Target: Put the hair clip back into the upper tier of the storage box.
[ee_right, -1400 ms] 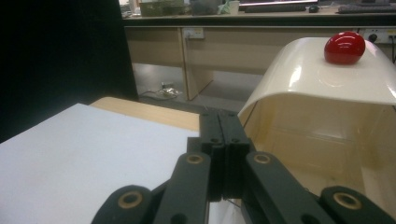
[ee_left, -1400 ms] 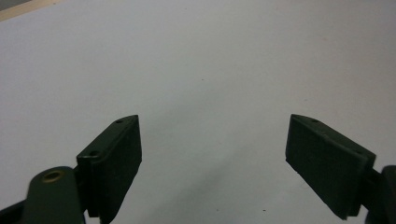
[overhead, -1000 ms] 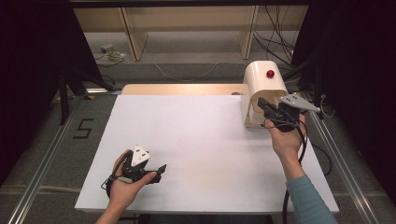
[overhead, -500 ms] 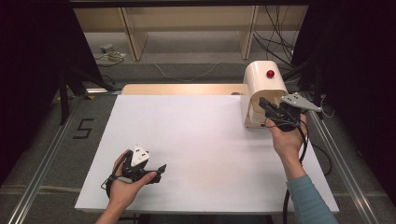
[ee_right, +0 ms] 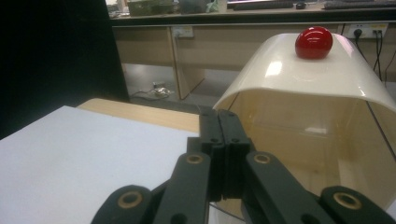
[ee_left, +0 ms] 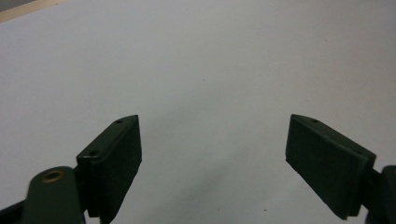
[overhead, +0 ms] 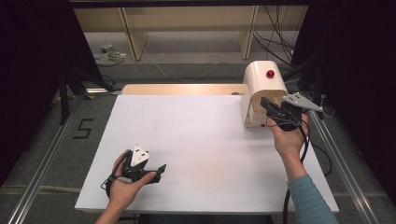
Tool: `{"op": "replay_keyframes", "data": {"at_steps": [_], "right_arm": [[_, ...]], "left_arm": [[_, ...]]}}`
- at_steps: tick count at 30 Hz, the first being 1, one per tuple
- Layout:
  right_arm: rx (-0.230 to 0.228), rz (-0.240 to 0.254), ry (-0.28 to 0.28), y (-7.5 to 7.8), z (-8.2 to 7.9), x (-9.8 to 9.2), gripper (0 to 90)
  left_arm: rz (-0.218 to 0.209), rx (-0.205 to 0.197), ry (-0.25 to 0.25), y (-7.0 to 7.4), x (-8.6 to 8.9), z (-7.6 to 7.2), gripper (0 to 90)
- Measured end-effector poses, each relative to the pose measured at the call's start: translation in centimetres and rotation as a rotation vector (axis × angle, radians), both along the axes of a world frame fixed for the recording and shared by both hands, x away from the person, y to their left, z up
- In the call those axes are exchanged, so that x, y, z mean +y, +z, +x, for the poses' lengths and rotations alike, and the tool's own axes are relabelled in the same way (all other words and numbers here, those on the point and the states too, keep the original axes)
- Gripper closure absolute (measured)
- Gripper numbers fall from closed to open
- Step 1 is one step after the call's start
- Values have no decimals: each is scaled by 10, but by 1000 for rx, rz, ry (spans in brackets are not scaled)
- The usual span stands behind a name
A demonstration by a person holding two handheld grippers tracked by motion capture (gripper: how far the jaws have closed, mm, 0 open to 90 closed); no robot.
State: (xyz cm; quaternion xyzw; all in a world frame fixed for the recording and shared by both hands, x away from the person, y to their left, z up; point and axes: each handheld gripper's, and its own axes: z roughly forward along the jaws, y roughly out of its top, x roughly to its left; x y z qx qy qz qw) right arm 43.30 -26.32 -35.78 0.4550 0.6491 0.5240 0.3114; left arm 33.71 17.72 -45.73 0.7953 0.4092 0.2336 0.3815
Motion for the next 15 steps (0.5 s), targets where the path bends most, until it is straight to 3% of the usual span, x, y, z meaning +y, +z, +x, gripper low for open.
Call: {"op": "replay_keyframes", "data": {"at_steps": [15], "right_arm": [[6, -5, -10, -1, 2, -2, 900]], "left_arm": [[0, 0, 0, 0, 0, 0, 184]]}}
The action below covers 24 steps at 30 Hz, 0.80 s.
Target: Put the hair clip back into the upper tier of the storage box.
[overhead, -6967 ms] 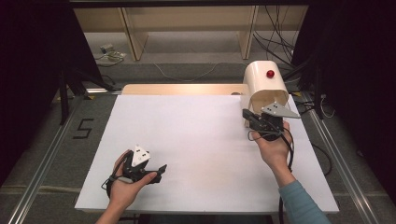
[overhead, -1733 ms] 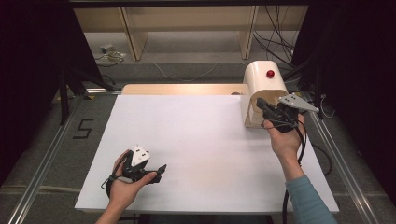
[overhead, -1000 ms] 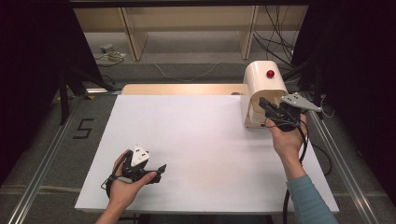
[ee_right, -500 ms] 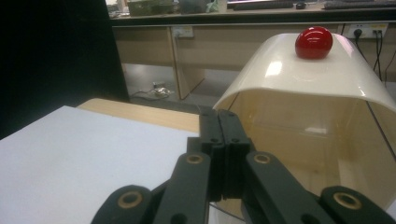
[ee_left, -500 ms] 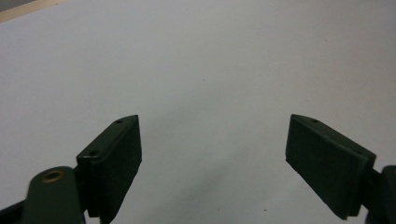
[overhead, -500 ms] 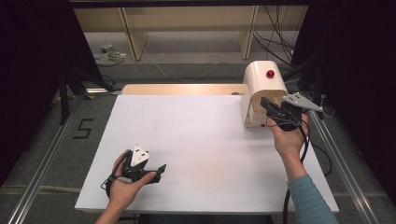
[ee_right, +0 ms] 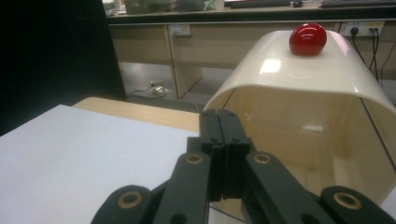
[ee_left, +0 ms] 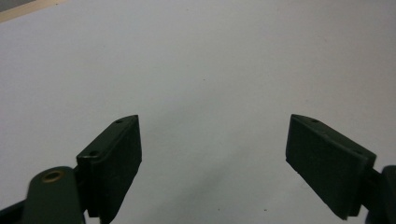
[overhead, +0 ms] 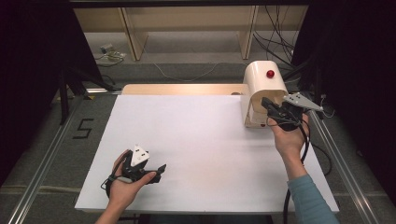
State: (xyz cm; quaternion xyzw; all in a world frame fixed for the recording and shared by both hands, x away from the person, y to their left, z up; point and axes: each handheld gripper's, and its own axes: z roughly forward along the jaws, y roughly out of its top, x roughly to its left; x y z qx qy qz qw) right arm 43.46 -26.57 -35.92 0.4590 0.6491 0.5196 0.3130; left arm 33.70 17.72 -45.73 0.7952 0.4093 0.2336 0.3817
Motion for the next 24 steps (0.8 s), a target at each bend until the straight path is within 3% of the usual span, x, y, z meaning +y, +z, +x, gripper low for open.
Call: {"op": "replay_keyframes", "data": {"at_steps": [24], "right_arm": [[13, -3, -20, -2, 3, -5, 900]], "left_arm": [[-1, 3, 0, 0, 0, 0, 184]]}}
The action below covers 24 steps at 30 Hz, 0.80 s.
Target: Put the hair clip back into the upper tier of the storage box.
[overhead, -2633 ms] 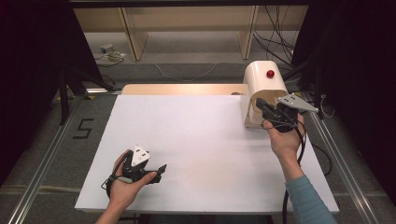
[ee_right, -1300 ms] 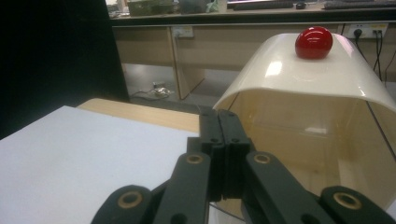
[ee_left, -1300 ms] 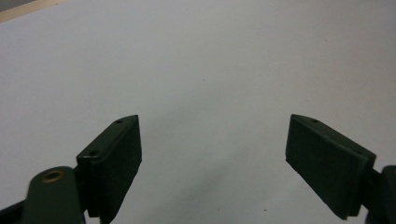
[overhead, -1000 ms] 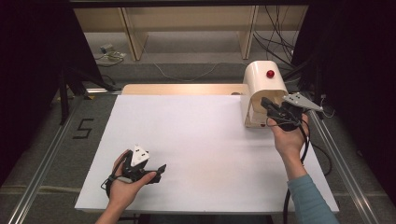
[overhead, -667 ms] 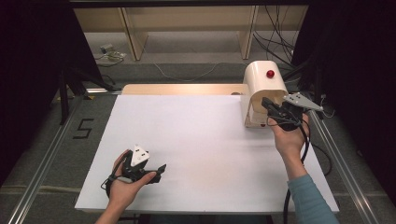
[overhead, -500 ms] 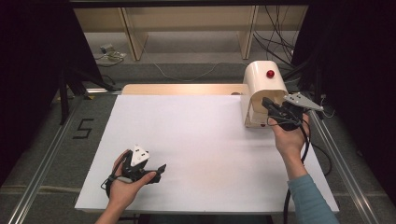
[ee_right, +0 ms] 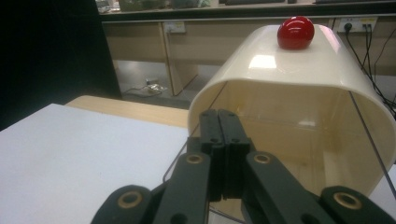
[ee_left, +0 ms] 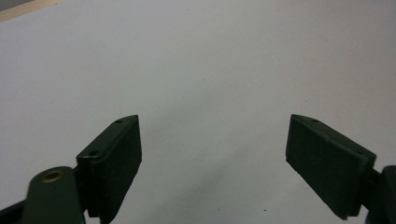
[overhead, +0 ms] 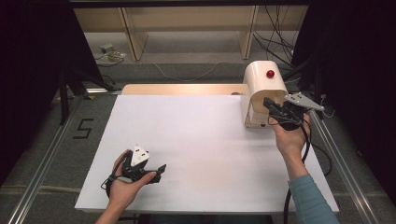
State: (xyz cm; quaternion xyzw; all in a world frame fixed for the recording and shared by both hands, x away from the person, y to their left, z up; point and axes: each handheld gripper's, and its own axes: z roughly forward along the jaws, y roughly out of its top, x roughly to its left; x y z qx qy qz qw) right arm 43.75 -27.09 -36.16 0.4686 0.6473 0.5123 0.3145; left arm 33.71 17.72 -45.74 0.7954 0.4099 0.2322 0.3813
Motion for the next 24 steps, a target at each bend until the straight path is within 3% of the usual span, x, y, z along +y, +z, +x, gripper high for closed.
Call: {"op": "replay_keyframes", "data": {"at_steps": [24], "right_arm": [[26, -12, -20, -5, 4, -6, 900]], "left_arm": [[-1, -1, 0, 0, 0, 0, 184]]}}
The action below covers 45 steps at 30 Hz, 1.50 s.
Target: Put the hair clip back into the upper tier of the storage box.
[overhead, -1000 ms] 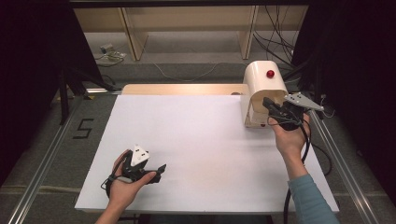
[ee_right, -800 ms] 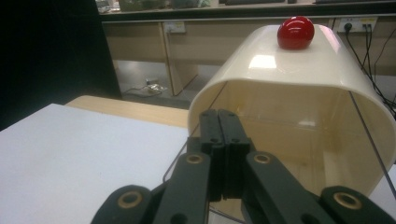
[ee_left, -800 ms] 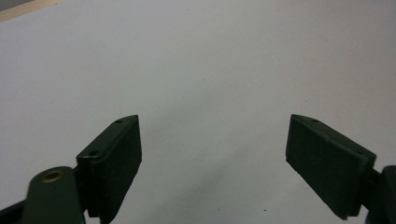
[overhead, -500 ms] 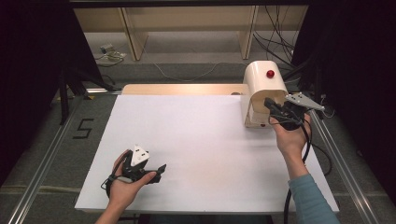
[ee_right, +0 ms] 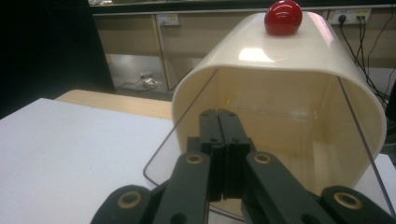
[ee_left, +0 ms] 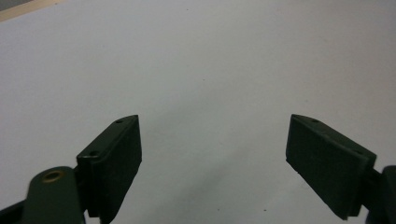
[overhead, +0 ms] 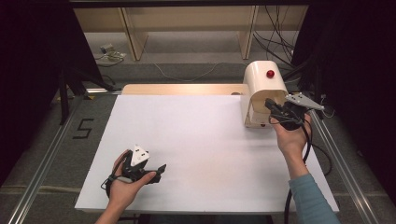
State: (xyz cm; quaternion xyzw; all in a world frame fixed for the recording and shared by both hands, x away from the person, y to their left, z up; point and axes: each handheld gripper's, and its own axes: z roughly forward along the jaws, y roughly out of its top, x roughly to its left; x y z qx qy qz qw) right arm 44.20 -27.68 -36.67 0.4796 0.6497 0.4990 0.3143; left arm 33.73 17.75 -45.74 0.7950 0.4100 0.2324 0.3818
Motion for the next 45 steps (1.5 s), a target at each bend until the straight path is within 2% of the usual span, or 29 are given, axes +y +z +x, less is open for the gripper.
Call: {"op": "replay_keyframes", "data": {"at_steps": [30, 45], "right_arm": [[53, -48, -45, -7, 4, -6, 900], [67, -58, -46, -9, 6, -9, 900]], "left_arm": [[4, -1, 1, 0, 0, 0, 183], [4, -2, 0, 0, 0, 0, 184]]}}
